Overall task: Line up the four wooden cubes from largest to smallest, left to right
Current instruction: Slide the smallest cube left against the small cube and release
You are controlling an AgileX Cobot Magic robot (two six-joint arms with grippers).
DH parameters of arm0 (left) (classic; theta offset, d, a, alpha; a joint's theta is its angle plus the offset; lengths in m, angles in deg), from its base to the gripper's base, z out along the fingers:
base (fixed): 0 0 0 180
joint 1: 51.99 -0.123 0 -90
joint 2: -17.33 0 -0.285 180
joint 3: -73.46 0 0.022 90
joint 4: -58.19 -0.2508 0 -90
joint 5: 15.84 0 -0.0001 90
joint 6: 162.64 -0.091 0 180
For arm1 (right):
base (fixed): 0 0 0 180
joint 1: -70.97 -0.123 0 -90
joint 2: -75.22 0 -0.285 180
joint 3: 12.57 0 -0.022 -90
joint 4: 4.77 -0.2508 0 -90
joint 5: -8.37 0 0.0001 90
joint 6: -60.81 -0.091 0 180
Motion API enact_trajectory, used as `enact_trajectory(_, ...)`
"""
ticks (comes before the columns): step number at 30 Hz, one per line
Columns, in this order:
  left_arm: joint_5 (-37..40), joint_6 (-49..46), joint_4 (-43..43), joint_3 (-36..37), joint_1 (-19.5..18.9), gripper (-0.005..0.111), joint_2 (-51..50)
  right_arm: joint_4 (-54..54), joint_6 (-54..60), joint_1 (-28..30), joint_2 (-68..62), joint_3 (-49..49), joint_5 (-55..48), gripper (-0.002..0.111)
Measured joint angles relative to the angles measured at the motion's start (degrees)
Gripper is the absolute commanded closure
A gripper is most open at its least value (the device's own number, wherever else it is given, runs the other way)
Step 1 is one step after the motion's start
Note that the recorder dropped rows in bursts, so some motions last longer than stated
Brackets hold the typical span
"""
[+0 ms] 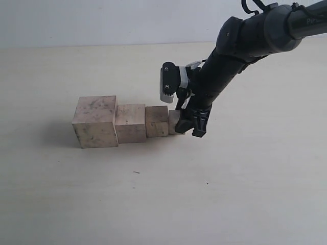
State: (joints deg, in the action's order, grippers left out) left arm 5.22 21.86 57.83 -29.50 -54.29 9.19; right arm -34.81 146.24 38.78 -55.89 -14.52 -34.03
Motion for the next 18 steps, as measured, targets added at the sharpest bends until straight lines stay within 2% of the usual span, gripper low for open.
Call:
enact_trajectory(4,0.00,0.00,0.00,0.00,0.00,0.107,0.00,-2.36,0.00,0.00,-0.31,0.00,0.54,0.047)
enact_trajectory(8,0.00,0.00,0.00,0.00,0.00,0.107,0.00,-2.89,-1.80,0.00,-1.41,0.25,1.25,0.030)
enact_trajectory(18,0.00,0.00,0.00,0.00,0.00,0.107,0.00,-2.28,-3.77,0.00,-0.39,0.25,1.74,0.029)
